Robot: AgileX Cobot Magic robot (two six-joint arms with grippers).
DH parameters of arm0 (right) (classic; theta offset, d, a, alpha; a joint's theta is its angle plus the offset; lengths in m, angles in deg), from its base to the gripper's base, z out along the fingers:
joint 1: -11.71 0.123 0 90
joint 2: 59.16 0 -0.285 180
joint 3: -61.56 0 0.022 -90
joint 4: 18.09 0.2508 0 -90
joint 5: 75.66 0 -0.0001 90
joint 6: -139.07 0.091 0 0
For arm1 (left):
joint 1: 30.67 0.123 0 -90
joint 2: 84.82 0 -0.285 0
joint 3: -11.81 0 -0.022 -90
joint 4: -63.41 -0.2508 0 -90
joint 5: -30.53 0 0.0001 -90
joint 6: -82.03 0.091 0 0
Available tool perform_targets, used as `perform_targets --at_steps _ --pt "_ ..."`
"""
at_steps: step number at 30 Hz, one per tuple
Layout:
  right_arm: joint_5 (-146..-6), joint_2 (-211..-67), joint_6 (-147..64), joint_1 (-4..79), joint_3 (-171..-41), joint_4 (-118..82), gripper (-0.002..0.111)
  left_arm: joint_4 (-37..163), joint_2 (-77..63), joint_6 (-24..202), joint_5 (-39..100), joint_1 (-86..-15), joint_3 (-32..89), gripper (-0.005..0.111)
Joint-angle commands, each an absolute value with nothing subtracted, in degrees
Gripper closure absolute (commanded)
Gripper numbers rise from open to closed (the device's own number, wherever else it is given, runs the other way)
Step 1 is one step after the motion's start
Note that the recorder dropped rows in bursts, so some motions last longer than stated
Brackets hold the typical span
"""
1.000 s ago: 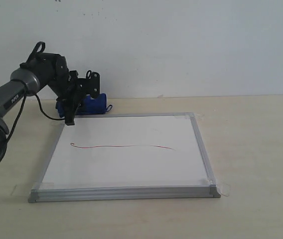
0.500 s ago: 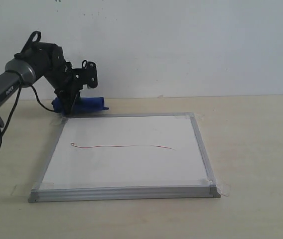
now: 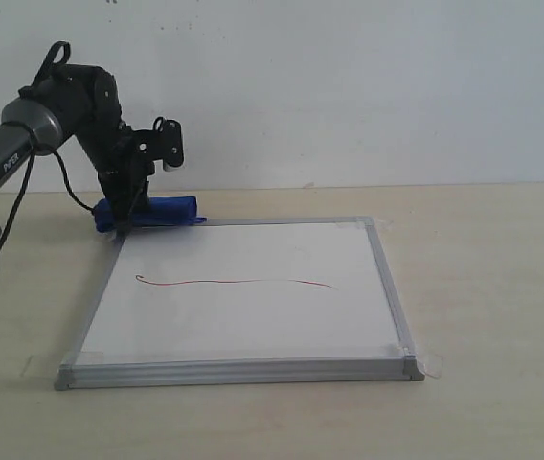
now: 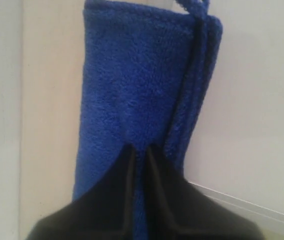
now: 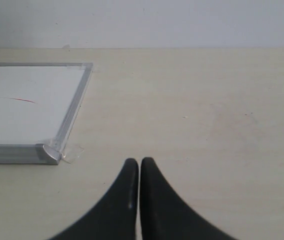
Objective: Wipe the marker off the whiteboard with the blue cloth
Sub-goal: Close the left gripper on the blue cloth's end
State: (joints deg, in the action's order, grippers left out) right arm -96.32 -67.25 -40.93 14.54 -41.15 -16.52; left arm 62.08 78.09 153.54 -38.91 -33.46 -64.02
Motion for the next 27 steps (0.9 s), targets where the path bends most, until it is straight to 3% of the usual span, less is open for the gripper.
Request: perform_targets --at_steps 1,10,17,27 --pt "-96.1 -66.9 -40.9 14.2 -41.2 -16.9 0.107 63.0 76.7 152.0 -39.4 -34.0 -64.3 0.103" --pt "-96.1 -66.9 -40.9 14.2 -41.2 -16.9 0.107 65.2 76.7 153.4 -39.4 -34.2 -64.3 0.101" --pt "-96.1 -66.9 -40.9 14.2 -41.2 -16.9 0.107 65.8 76.7 148.7 -39.4 -34.6 -64.3 0.060" --pt "-96.1 -66.9 -40.9 14.2 -41.2 -16.9 0.107 63.4 76.7 152.5 -39.4 -34.6 -64.3 0.058"
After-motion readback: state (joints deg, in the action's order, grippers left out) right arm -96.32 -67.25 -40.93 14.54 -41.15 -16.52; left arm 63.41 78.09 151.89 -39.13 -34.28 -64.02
